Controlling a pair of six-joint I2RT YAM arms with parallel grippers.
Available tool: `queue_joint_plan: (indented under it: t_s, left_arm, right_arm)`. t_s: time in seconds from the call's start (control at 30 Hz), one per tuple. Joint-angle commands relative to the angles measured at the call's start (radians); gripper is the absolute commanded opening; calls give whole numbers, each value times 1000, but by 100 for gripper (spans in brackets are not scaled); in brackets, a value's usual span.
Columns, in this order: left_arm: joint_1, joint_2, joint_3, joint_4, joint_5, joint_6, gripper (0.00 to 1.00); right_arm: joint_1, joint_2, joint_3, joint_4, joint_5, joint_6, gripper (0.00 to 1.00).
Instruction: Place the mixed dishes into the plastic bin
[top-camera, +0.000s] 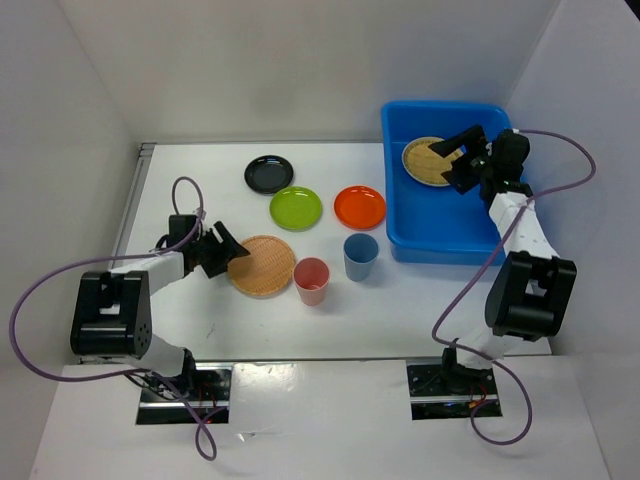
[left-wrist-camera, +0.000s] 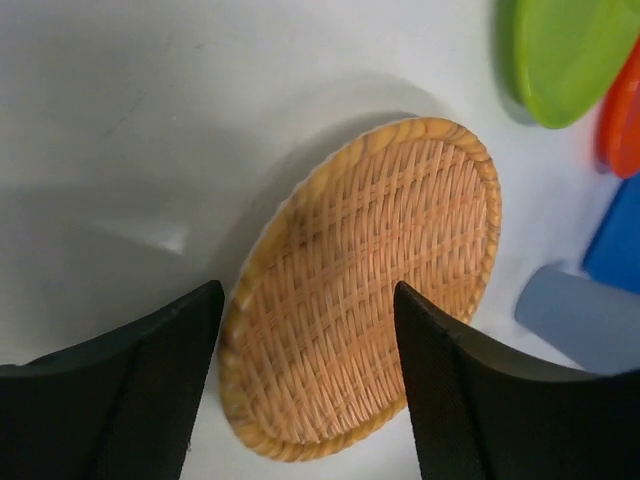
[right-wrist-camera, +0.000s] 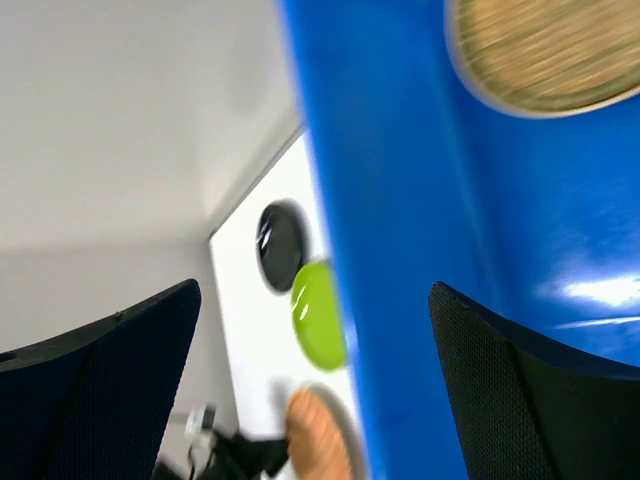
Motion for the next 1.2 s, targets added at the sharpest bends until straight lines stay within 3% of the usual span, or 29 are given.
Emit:
queue_joint_plan:
  t_s: [0.0, 0.07, 0.3, 0.33, 0.37, 0.63, 0.77, 1.0, 1.17]
  left_arm:
    - [10, 70, -22, 27, 73, 41, 75]
    - [10, 79, -31, 27, 73, 32, 58]
    - [10, 79, -31, 36, 84, 41, 19]
    - [10, 70, -31, 36, 96, 41, 6]
    - [10, 70, -31, 27, 96, 41, 0]
    - [31, -147, 92, -105, 105, 73, 0]
    - [120, -249, 227, -214, 122, 94, 0]
    - [246, -271, 308, -171, 386, 58, 0]
    - [274, -270, 332, -88, 590, -25, 0]
  right_arm:
    - [18, -139, -13, 56, -119, -48, 99]
    - [27, -189, -22, 56, -130, -68, 99]
    - [46, -257, -22, 56, -130, -91, 99]
    - [46, -257, -13, 45, -130, -102, 99]
    - [59, -257, -13, 45, -130, -102, 99]
    - [205, -222, 14, 80, -220, -166, 99]
    - [332, -147, 126, -2, -242, -276, 99]
    - [432, -39, 202, 8, -314, -287, 99]
    - [495, 42, 277, 31, -405, -298, 99]
